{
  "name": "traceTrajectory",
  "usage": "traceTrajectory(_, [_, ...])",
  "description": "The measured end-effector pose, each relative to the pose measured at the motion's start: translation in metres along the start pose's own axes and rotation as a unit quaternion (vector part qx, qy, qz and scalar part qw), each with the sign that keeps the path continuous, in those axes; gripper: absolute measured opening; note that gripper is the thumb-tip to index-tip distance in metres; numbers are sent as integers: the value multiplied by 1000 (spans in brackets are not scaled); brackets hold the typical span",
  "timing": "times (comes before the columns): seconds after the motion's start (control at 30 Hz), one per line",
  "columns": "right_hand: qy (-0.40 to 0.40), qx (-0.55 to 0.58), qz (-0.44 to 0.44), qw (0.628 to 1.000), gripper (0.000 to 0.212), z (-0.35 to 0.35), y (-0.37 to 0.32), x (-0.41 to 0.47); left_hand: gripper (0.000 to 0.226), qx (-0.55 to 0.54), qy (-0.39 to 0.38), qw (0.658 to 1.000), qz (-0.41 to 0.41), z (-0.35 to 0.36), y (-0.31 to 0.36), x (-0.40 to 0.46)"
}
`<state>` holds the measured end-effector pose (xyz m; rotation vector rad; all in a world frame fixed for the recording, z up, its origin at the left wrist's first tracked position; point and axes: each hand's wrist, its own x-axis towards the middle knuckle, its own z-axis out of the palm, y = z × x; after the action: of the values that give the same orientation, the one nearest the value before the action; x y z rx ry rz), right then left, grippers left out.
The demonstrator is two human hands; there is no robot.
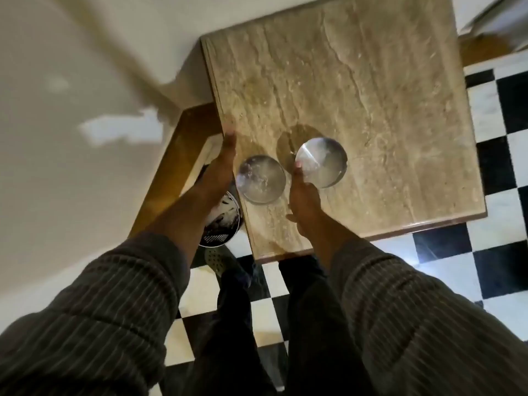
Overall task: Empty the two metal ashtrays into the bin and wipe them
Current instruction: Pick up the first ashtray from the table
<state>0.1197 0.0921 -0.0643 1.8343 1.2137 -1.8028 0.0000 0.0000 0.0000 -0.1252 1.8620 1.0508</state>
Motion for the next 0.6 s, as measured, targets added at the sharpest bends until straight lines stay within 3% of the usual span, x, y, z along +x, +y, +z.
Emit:
traceTrajectory(0.17, [0,-1,2,1000,80,26,13,40,90,-24,-29,996,-78,15,-21,34])
traceTrajectory(0.27, [24,-35,-3,999,52,36,26,64,112,-15,-47,992,-118,9,-36,49])
traceTrajectory(0.33, [29,-73,8,997,46,39,32,65,127,-7,-66,991,-119,-3,-41,44])
traceTrajectory(0.47, [12,-62,-3,998,35,41,38,39,77,-10,-88,992,-94,-19,-48,11])
traceTrajectory(0.6, [-45,-52,-15,998,32,53,44,14,79,-63,-64,986,-143,-41,-66,1])
